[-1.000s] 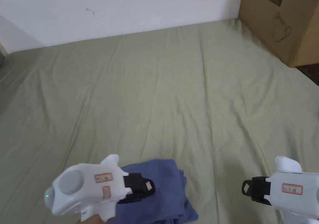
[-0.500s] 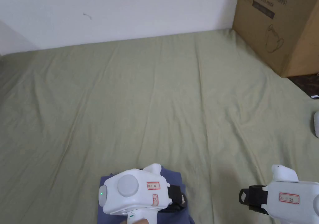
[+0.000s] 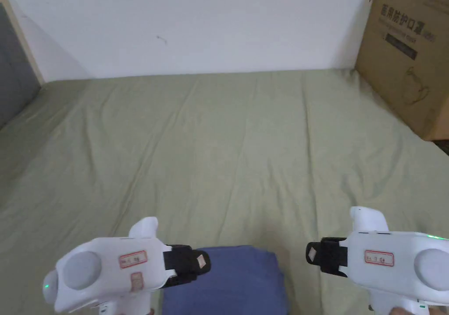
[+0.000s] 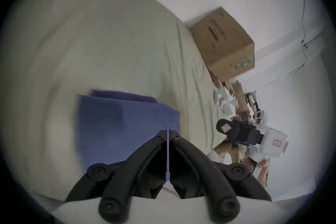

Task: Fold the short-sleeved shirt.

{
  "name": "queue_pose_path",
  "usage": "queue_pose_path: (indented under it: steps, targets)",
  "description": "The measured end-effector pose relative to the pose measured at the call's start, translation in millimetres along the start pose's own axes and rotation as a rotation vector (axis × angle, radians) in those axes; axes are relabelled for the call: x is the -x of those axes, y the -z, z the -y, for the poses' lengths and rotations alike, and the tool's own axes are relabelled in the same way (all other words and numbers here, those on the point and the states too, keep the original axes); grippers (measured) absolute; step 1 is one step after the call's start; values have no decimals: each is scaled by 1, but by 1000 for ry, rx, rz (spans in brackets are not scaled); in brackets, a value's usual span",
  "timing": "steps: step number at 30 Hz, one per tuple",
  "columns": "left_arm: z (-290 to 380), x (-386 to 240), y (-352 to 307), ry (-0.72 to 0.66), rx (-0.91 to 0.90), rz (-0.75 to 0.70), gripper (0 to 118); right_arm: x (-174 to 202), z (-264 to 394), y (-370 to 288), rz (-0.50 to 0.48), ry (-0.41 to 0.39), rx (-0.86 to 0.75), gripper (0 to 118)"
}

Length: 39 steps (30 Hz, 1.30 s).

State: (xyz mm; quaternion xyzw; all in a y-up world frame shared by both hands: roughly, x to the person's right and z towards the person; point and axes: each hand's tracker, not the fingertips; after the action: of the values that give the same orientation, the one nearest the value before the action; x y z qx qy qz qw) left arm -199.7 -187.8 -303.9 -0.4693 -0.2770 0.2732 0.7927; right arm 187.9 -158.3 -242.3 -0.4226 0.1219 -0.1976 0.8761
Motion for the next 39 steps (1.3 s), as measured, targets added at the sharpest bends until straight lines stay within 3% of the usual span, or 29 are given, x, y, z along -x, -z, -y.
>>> queue_pose_path:
  steps: [4,7,11,13,14,16,17,20,22,24,28,34,35,36,38,39]
  targets:
    - [11,35,-40,-78,-38,-65,2,36,-3,41,-22,-104,92,0]
    - [29,55,-52,-168,-56,-57,2,51,7,82,-4,-135,192,0]
    - [41,75,-51,-138,-38,12,2,54,29,124,109,-211,313,0]
    - [42,82,-46,-153,-23,109,4,45,35,132,90,-193,292,0]
    - [43,83,-44,-166,-6,128,10,45,33,129,79,-171,277,0]
    - [38,87,-36,-159,-2,113,48,36,28,131,69,-156,289,0]
    - [35,89,-31,-159,4,107,48,35,27,132,65,-155,291,0]
    - [24,103,-10,-190,51,111,74,37,28,129,61,-159,294,0]
    - [18,105,6,-190,59,137,81,37,28,130,61,-158,294,0]
    - [14,116,25,-199,93,149,96,37,27,126,54,-145,292,0]
    - [17,112,49,-268,116,246,96,32,26,123,28,-103,292,0]
    - [14,97,85,-138,204,294,92,31,26,122,17,-101,294,0]
    - [16,88,85,-100,205,250,77,31,25,122,18,-103,296,0]
    - [15,84,84,-58,202,195,39,31,24,122,18,-102,297,0]
    - [14,87,84,21,225,180,37,30,23,121,5,-88,297,0]
    - [11,95,82,-27,220,226,36,32,23,121,11,-91,298,0]
